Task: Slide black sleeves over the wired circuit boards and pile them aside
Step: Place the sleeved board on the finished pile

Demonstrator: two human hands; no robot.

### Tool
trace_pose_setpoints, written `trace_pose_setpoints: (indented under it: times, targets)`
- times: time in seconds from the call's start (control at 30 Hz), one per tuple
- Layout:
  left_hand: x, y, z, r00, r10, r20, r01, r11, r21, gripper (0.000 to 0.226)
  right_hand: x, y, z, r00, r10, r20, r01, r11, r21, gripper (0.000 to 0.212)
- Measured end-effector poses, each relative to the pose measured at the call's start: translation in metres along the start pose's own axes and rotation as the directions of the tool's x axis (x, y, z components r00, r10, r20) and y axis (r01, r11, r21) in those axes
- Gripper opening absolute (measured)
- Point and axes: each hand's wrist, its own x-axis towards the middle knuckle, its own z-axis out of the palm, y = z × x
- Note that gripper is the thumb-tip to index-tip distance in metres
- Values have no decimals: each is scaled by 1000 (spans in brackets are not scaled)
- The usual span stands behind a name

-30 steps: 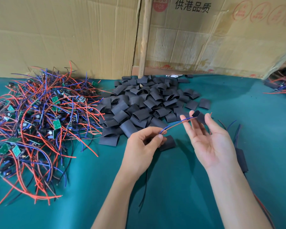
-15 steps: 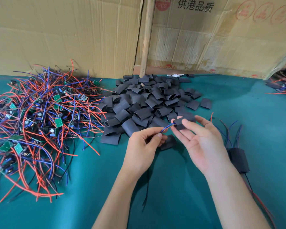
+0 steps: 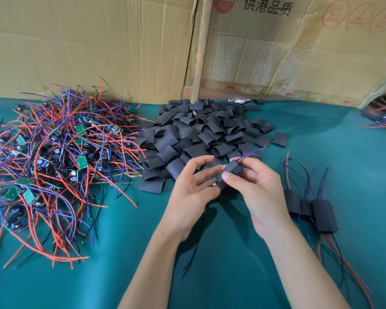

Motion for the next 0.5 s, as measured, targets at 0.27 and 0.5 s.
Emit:
trace_pose_setpoints:
  times: [0.27,0.5]
  targets:
    - [0,-3,0,1000,9,23,-9,1000,0,70,-1,3,1,1000,-23,14,23,999,-45,26]
    - [1,-5,7,984,63,-168,-55,997,54,30,1,0,0,999,-35,-40,36,999,12,18]
